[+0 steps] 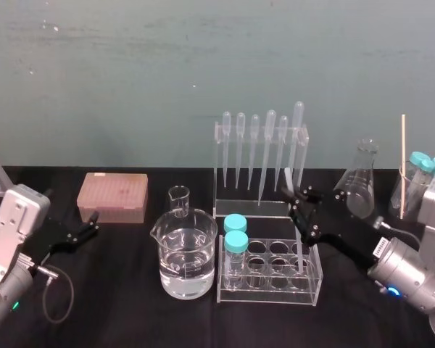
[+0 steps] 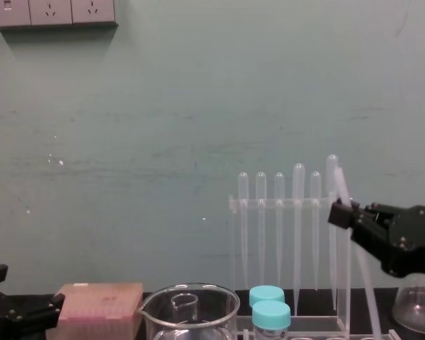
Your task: Pick up the stirring rod with one hand, then place it down.
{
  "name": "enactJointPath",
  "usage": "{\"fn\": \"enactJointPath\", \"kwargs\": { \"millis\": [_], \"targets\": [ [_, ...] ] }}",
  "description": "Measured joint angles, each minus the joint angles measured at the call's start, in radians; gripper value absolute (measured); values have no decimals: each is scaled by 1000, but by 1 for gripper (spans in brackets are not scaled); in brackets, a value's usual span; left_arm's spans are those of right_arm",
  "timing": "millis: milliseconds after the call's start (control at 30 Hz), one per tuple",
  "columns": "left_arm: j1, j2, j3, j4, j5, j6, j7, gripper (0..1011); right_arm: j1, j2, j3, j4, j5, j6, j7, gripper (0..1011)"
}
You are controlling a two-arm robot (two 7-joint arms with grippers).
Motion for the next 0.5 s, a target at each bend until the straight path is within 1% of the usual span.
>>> {"fn": "enactJointPath", "kwargs": {
  "millis": [267, 500],
  "targets": [
    [0, 0, 0, 0, 0, 0, 0, 1000, 32, -15, -28, 68, -4, 22, 23, 66],
    [0, 0, 0, 0, 0, 0, 0, 1000, 47, -17, -46, 100, -15, 43, 27, 66]
  ]
}}
